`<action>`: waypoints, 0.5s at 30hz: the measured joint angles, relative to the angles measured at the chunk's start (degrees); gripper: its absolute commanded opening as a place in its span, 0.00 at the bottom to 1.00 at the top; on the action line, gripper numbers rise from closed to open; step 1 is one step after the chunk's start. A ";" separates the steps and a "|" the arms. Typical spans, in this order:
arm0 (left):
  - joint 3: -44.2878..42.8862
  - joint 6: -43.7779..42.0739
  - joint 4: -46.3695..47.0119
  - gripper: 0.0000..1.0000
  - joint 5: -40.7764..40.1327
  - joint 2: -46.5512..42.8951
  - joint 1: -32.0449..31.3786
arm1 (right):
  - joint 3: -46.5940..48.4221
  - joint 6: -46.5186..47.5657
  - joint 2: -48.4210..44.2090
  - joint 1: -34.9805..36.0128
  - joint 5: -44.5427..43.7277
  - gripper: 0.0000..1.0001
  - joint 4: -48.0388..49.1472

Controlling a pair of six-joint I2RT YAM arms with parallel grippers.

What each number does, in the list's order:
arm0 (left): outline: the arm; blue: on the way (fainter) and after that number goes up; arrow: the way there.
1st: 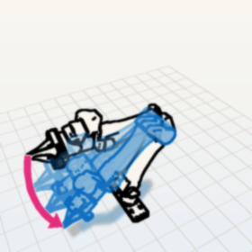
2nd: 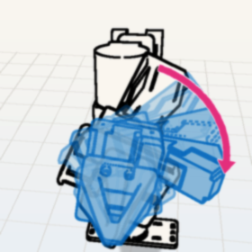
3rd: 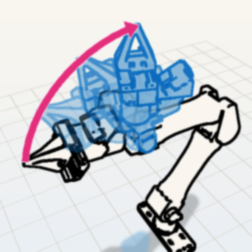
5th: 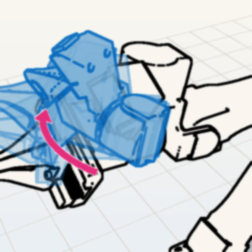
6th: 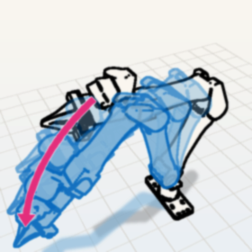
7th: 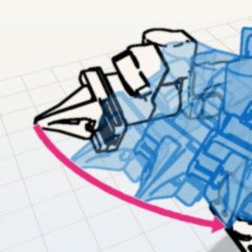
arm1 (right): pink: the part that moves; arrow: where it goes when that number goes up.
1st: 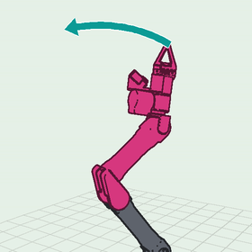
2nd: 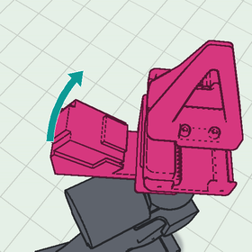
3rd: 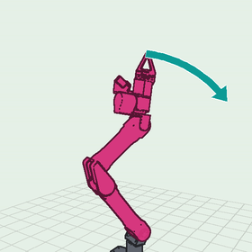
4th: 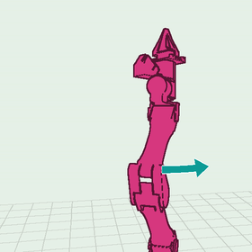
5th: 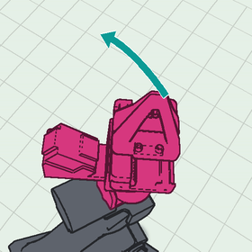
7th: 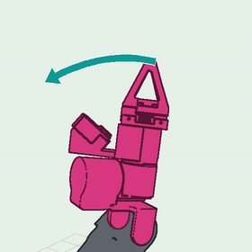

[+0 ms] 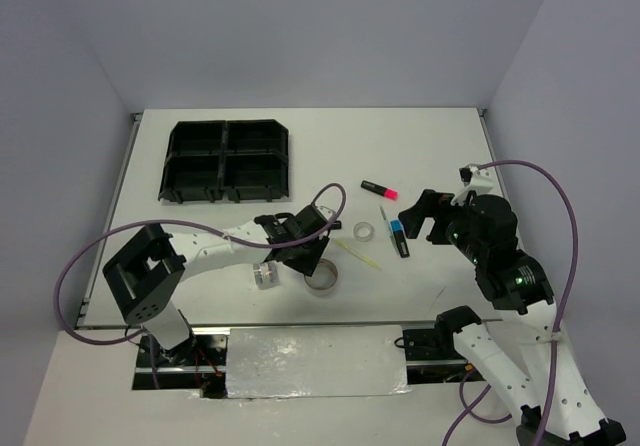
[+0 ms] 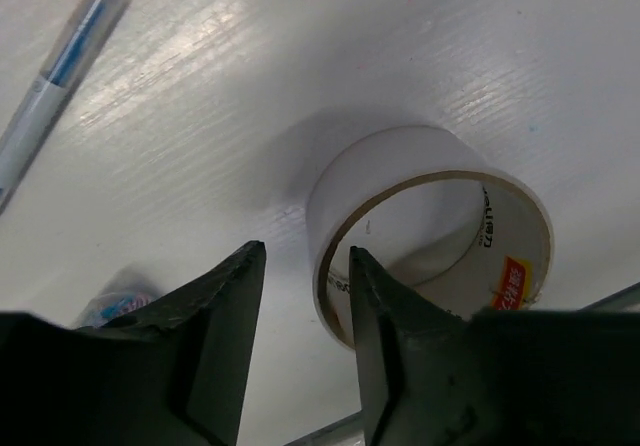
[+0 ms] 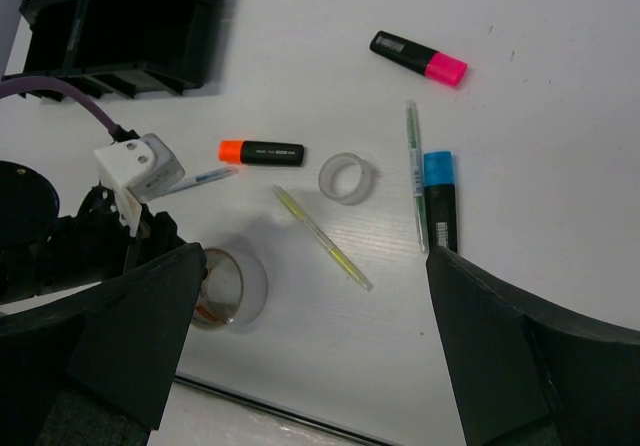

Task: Sort the stationery into containers
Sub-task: Pick up the stationery from the center of the board.

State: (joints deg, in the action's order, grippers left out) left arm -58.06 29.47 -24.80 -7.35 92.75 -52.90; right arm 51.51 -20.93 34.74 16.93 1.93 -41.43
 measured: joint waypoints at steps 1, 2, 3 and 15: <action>0.09 0.15 0.28 0.44 0.13 0.72 -0.28 | -0.24 0.00 0.02 0.04 0.04 1.00 0.07; 0.11 0.52 0.55 0.32 0.20 1.42 -0.50 | -0.46 0.00 0.02 0.09 0.09 1.00 0.07; 0.09 0.72 0.85 0.27 0.24 2.08 -0.66 | -0.52 0.00 0.07 0.09 0.17 1.00 -0.04; -11.41 2.47 -9.51 0.00 -8.20 -0.09 0.98 | -0.52 0.39 0.13 0.09 0.26 1.00 0.00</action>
State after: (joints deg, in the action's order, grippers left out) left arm -69.47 31.94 -34.30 -15.55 92.66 -51.92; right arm 50.98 -20.53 34.87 17.02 2.20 -41.43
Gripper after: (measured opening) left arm 0.087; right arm 0.997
